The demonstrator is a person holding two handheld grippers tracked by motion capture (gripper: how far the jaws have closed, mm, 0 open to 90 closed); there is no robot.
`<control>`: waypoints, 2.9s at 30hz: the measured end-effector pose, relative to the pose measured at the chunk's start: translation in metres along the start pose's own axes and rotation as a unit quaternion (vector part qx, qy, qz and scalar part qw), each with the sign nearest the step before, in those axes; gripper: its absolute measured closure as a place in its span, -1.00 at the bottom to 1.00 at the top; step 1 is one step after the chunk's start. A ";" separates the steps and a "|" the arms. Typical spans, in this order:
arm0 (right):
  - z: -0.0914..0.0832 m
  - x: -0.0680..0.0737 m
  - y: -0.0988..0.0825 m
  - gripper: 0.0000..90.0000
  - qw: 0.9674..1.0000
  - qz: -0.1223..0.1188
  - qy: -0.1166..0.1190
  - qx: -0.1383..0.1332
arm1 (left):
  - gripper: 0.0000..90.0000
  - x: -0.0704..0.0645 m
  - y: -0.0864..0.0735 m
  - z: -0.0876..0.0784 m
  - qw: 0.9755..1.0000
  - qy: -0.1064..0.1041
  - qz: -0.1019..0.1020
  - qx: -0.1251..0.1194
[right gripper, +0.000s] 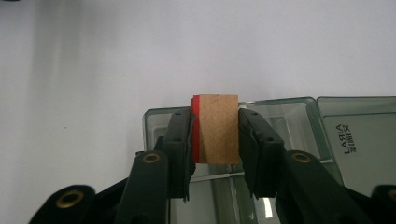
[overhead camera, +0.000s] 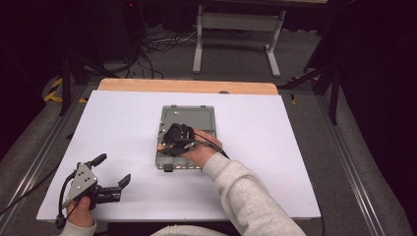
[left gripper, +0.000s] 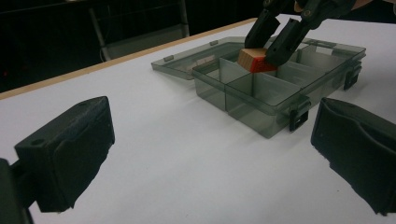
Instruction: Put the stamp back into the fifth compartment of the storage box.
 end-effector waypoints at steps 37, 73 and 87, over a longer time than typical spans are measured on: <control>0.027 0.000 -0.005 0.48 0.999 -0.007 0.029 0.041 | -0.99 0.000 0.000 0.000 1.000 -0.001 0.000 0.001; 0.032 0.003 -0.006 0.41 0.998 -0.009 0.033 0.054 | -0.99 0.000 0.000 0.000 1.000 -0.001 -0.001 0.001; 0.015 0.003 0.000 0.04 0.999 0.015 0.027 0.012 | -0.99 0.000 -0.001 0.000 1.000 -0.001 -0.001 0.001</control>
Point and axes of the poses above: each handheld gripper's, and its own axes: z roughly forward along the jaws, y roughly out of its top, x roughly to its left, the point moved 5 cm from there along z, roughly forward along the jaws, and after that the axes turned 9 degrees about x, right-handed, at the moved point
